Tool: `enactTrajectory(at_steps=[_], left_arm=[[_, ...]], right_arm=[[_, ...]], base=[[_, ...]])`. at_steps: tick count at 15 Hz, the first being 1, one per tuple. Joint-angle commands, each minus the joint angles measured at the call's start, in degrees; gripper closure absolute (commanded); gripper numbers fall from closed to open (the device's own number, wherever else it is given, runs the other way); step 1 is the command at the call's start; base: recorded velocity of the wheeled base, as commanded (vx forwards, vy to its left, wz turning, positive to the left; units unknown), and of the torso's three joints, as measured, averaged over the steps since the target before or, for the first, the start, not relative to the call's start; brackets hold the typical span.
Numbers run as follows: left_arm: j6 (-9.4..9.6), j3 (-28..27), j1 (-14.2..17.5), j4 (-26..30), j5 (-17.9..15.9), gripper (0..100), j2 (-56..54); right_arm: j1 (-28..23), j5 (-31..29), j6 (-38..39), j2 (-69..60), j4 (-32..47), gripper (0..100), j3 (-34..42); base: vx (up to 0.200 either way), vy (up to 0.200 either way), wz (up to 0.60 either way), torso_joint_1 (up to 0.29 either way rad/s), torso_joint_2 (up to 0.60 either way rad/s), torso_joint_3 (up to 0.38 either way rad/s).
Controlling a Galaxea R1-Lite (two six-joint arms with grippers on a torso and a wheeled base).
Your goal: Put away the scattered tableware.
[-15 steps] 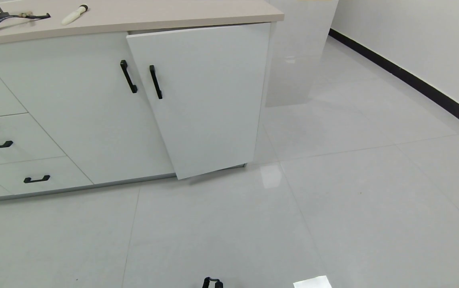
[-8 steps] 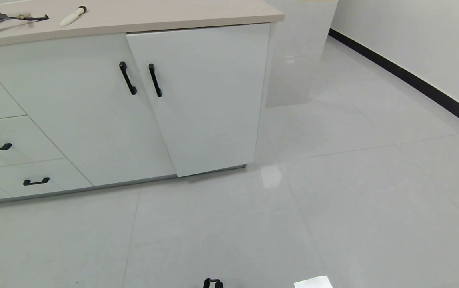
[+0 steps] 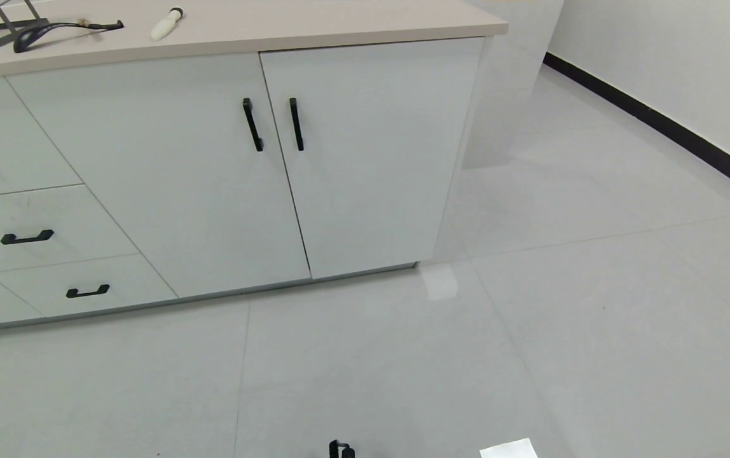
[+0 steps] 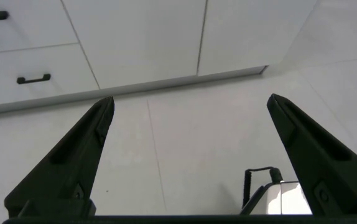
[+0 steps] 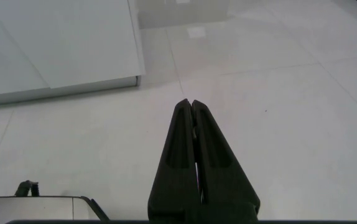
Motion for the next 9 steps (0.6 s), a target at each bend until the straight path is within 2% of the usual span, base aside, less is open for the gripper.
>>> enactTrajectory(at_steps=[1, 9], left_arm=[[-0.02, 0.0, 0.13, -0.01, -0.04, 0, 0.94], [-0.2, 0.0, 0.84, -0.01, 0.04, 0, 1.99]], right_arm=[[0.01, 0.01, 0.0, 0.22, -0.02, 100, 0.0], [0.01, 0.19, 0.0, 0.22, -0.02, 100, 0.0]], base=[[0.0, 0.2, 0.0, 0.002, 0.0, 0.007], [0.2, 0.0, 0.0, 0.003, 0.0, 0.002]])
